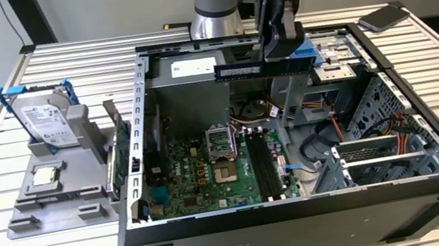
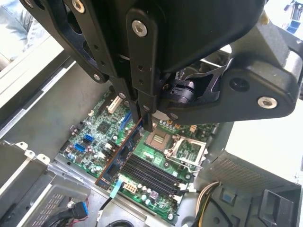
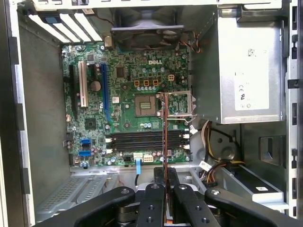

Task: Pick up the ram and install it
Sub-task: 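Insert the ram into the slot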

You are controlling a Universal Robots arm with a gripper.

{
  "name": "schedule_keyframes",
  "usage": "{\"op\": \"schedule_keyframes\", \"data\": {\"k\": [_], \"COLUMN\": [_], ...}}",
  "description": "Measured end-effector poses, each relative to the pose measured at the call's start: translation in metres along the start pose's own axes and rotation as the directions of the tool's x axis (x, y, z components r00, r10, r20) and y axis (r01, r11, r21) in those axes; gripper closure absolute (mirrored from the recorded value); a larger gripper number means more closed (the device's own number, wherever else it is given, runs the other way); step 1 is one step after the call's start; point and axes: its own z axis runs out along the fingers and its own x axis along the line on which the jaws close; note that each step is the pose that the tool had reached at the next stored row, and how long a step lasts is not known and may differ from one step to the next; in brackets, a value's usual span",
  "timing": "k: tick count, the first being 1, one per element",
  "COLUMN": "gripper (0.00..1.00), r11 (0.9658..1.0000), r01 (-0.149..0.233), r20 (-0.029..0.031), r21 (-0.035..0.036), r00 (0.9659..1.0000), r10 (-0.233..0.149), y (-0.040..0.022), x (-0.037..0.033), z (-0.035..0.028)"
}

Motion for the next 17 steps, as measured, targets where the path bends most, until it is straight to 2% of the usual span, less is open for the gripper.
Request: {"op": "schedule_keyframes", "data": {"k": [17], "gripper": [1.00], "r11": [1.0000], "r01": [0.000], "r20": [-0.0065], "r21": [0.0004], "r00": [1.0000], "r10": [0.000], "y": [0.0002], "x": [-0.0026], "z": [0.0000]}}
